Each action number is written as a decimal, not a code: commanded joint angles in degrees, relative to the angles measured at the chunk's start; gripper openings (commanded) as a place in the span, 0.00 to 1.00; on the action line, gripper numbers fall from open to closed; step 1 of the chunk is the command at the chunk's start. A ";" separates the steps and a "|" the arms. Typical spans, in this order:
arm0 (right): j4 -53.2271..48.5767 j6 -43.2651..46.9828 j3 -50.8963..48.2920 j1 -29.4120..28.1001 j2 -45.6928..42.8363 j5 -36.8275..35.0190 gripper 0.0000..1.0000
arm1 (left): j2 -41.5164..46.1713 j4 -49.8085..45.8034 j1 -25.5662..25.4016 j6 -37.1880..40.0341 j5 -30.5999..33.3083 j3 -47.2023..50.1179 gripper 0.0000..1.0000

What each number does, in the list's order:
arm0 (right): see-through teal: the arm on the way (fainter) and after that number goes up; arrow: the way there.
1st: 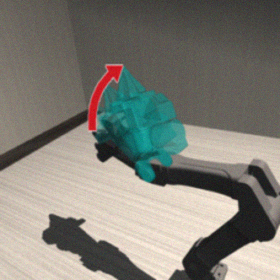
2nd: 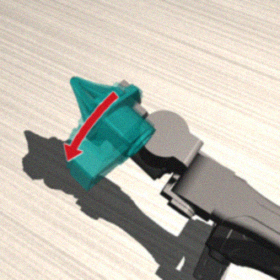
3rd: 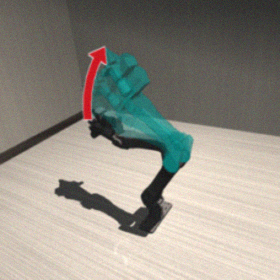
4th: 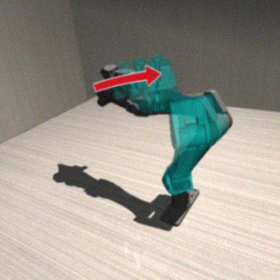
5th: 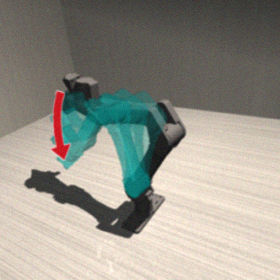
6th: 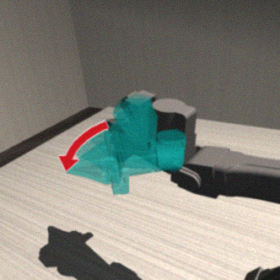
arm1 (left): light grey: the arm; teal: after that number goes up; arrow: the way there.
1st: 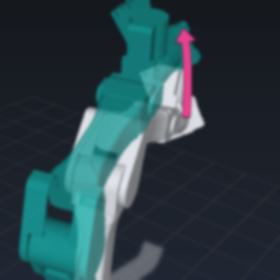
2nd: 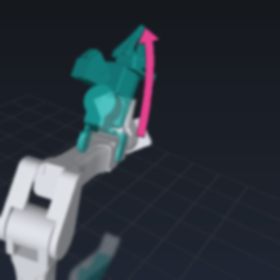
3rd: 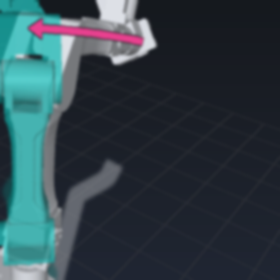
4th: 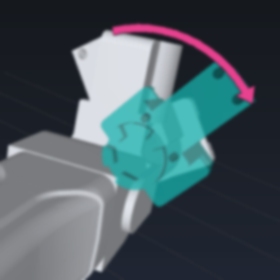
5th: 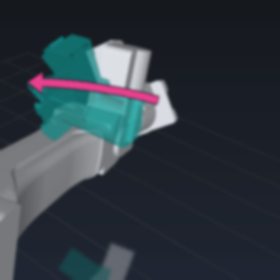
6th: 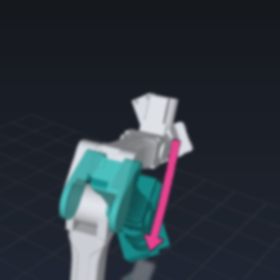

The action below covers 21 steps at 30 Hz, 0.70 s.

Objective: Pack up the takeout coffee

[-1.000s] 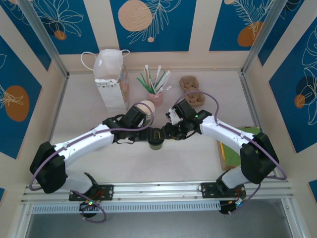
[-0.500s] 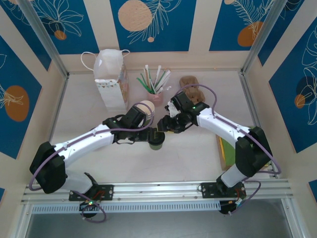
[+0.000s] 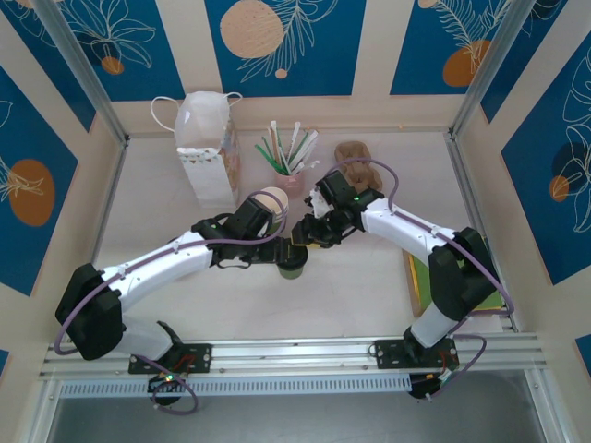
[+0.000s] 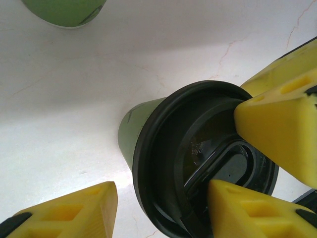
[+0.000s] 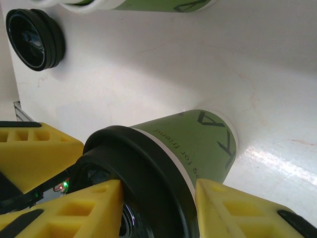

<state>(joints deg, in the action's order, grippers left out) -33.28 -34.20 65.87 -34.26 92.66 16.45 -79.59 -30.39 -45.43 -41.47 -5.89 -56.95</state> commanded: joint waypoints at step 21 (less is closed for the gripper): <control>-5.45 -1.99 -0.56 -0.19 -6.98 -1.07 0.54 | -1.54 -6.45 -1.29 0.43 0.75 2.19 0.50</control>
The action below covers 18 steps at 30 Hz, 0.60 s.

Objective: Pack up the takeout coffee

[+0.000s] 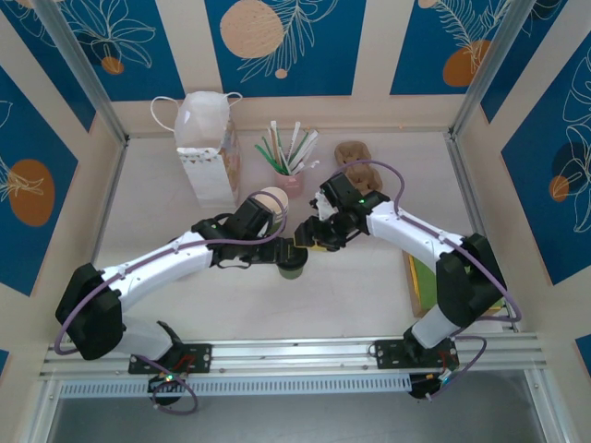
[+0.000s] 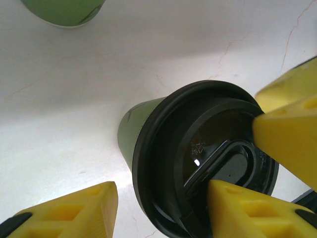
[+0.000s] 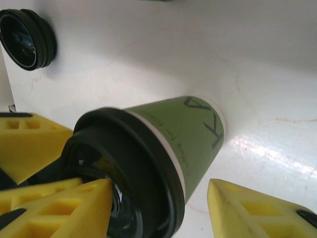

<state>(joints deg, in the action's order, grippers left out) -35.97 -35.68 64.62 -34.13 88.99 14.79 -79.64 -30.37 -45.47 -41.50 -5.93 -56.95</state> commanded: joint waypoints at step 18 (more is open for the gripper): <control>-2.03 -0.27 -6.08 -1.95 -1.63 -0.70 0.44 | 0.01 -6.54 -0.96 -0.16 -0.61 -2.56 0.50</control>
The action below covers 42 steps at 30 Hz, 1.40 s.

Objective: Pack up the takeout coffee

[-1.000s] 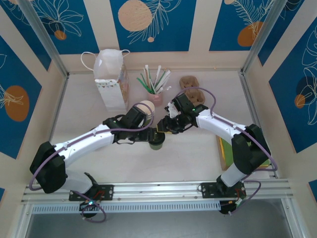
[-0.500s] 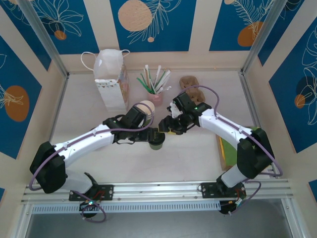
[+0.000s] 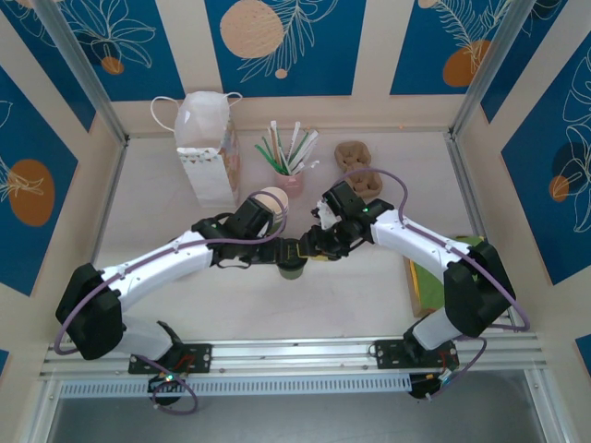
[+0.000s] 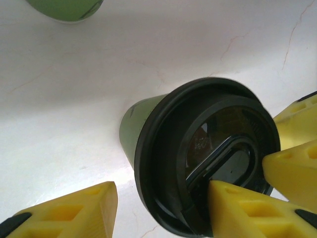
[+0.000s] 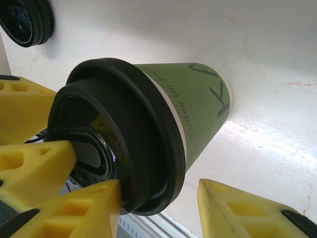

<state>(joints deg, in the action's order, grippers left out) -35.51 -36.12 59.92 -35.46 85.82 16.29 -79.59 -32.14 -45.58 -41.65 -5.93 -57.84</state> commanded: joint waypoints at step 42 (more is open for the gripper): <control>-2.02 -0.09 -2.10 -1.19 2.16 -3.53 0.44 | -5.18 1.06 6.12 1.76 -4.88 1.81 0.29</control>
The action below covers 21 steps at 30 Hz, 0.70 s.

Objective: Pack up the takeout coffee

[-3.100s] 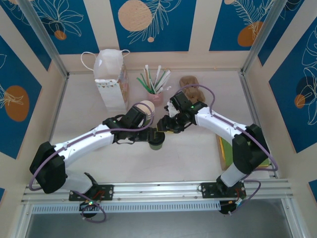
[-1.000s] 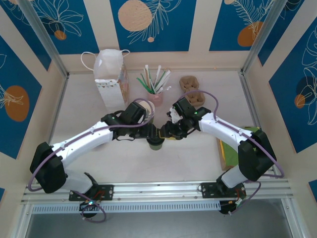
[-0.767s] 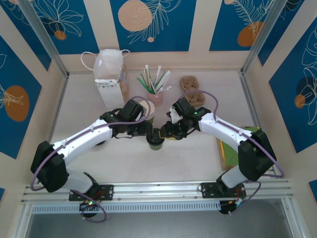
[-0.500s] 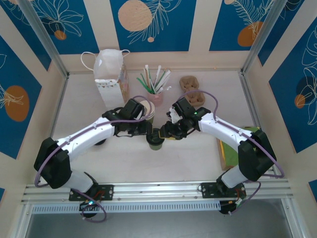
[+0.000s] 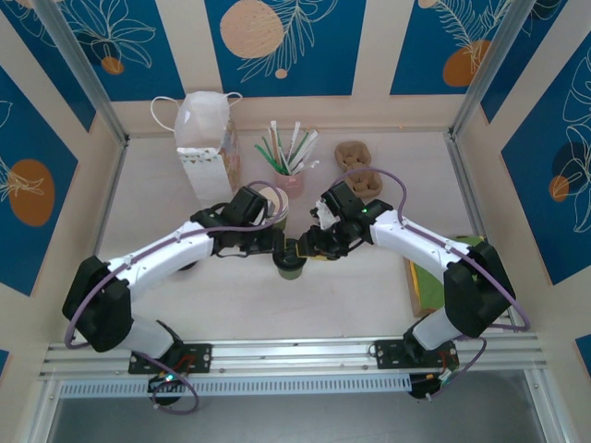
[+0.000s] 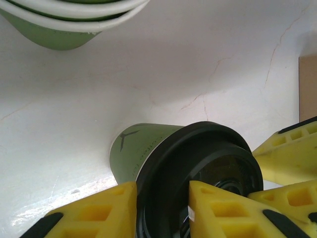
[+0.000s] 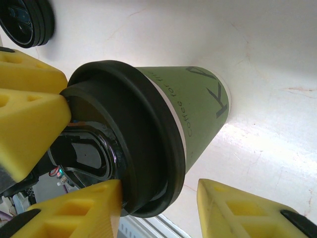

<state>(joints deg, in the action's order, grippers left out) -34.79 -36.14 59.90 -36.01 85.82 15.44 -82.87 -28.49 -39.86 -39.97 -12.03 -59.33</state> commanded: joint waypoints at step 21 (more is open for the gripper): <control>-2.88 -0.07 -2.07 -0.39 2.42 -2.96 0.44 | 1.68 -5.59 0.33 -0.34 1.31 3.05 0.30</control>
<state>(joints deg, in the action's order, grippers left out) -33.95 -36.14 59.51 -36.05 85.82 15.64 -80.20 -24.23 -39.86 -40.42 -12.01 -55.57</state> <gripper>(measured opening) 0.436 0.296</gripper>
